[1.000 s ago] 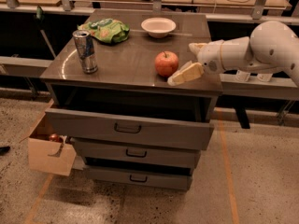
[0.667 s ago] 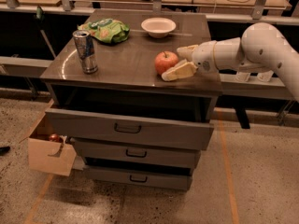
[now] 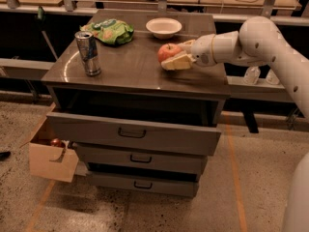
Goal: Place apple into paper bowl
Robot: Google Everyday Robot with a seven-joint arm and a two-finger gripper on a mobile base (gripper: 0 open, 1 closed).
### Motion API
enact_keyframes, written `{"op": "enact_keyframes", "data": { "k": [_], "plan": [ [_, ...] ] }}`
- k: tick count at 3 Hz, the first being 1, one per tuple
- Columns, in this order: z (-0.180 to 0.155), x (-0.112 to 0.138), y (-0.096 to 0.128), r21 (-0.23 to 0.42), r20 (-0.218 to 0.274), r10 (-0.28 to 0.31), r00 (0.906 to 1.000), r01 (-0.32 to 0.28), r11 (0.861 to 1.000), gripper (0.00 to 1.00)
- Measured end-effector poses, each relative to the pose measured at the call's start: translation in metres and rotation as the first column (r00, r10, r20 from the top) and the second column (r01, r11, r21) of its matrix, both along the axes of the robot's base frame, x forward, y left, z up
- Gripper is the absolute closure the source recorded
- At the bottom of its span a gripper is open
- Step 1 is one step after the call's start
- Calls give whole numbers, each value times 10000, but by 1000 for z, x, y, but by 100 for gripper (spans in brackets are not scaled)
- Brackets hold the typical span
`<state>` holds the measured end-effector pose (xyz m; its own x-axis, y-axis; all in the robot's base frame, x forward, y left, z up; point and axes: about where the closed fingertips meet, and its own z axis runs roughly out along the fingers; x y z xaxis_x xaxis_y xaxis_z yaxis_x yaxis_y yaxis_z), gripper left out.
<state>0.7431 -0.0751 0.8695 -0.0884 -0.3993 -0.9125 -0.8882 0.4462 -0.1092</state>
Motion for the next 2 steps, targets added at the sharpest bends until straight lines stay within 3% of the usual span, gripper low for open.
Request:
{"op": "enact_keyframes", "data": {
  "k": [1, 2],
  "plan": [
    [33, 43, -8, -179, 949, -692, 9931, 712, 9973, 93],
    [76, 90, -20, -263, 2128, -1753, 9612, 1850, 9824, 100]
  ]
}}
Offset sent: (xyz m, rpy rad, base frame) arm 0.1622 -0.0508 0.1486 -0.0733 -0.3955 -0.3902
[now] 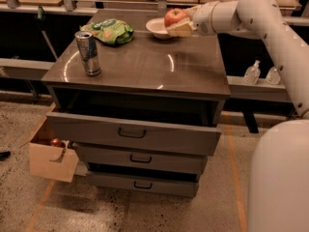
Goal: Place apple into paper bowl
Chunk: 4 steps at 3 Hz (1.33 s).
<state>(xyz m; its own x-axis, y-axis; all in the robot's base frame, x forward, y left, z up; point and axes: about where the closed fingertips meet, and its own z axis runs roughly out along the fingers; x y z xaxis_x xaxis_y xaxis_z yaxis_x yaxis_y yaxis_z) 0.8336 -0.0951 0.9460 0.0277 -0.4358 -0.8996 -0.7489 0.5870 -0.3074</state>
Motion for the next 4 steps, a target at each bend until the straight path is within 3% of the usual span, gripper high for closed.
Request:
{"op": "enact_keyframes", "data": {
  "k": [1, 2, 3, 4],
  "plan": [
    [25, 44, -12, 38, 751, -1418, 9871, 1419, 9899, 100],
    [34, 76, -15, 309, 979, -2682, 9584, 2664, 9634, 100],
    [27, 103, -8, 714, 708, -3505, 9339, 3457, 9356, 100],
    [9, 126, 8, 815, 255, -3758, 9264, 3727, 9243, 76]
  ]
}}
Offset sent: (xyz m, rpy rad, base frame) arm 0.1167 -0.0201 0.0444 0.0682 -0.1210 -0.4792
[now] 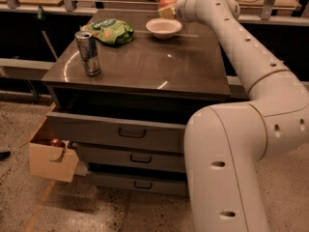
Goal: Place apple into paper bowl
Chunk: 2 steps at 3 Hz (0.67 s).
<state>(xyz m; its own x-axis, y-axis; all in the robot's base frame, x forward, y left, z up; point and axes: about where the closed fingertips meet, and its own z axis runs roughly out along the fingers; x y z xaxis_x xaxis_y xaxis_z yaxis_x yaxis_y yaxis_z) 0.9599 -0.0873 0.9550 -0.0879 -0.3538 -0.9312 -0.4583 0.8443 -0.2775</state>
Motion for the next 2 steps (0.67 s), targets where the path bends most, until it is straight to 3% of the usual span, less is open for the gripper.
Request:
{"op": "enact_keyframes", "data": {
  "k": [2],
  "plan": [
    [-23, 15, 12, -60, -536, 30, 9986, -33, 10000, 22]
  ]
}}
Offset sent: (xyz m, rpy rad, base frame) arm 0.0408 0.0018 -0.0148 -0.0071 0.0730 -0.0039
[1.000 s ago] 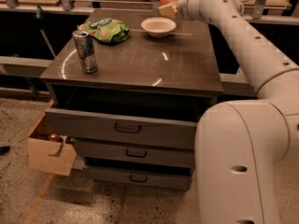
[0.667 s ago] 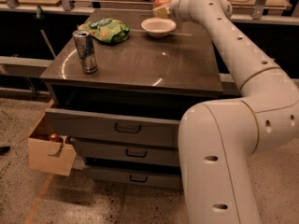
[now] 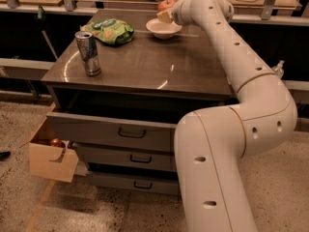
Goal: Place apple into paper bowl
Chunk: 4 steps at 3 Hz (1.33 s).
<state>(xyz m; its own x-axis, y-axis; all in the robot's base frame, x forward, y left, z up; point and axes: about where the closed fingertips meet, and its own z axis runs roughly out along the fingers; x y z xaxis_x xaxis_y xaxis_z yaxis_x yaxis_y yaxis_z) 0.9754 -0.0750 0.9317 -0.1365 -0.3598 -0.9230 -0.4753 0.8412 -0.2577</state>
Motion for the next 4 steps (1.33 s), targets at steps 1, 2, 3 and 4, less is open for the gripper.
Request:
{"op": "enact_keyframes", "data": {
  "k": [1, 2, 3, 4],
  "plan": [
    [-6, 1, 2, -134, -162, 62, 9998, -65, 9999, 1],
    [-10, -1, 9, -130, -332, 270, 9991, -274, 9995, 0],
    [11, -23, -4, 425, -345, 891, 9954, -876, 9953, 0],
    [40, -62, -34, 637, -277, 1704, 9850, -1683, 9837, 0]
  ]
}}
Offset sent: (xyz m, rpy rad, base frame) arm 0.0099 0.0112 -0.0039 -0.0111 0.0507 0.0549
